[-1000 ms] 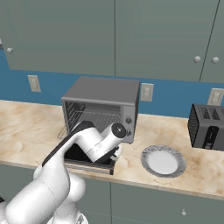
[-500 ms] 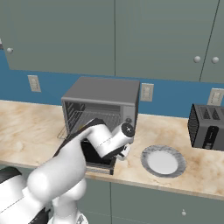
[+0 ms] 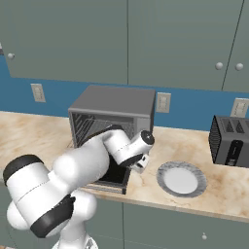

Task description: Pick up the bagel from the plate, place it on the toaster oven rack, close the door, and set the timer.

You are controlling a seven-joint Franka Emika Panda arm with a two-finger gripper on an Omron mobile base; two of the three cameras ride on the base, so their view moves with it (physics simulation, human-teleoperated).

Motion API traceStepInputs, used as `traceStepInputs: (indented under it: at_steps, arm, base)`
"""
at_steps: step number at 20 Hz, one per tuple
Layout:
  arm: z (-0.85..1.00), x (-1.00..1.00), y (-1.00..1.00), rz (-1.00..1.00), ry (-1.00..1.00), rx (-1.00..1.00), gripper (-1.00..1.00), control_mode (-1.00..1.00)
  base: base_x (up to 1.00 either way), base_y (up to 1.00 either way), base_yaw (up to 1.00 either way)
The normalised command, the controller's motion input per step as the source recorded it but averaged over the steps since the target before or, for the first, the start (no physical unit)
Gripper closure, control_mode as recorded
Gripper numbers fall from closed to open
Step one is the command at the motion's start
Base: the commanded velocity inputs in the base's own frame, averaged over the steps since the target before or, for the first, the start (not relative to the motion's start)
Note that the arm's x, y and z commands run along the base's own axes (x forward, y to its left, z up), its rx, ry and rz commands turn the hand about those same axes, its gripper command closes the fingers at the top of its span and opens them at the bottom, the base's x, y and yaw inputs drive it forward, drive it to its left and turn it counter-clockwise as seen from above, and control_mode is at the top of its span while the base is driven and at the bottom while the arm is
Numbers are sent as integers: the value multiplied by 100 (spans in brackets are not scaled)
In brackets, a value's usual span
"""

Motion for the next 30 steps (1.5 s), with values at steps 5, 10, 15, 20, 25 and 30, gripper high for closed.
traceStepInputs:
  at_steps: [5, 10, 15, 20, 25, 30]
  arm:
    - [0, 40, 1, -2, 0, 2, -100, -100]
    - [0, 47, 13, -6, -6, 2, -100, -100]
    - [0, 22, 13, -9, -6, 0, -100, -100]
    - [27, -90, -22, -2, 0, 0, -100, -100]
    - [58, -100, -37, 0, 0, 1, -100, -100]
    - [15, -79, -21, 0, 10, 9, -100, -100]
  base:
    - [0, 0, 0]
    - [0, 0, 0]
    - [0, 0, 0]
    - [0, 0, 0]
    - [0, 0, 0]
    - [0, 0, 0]
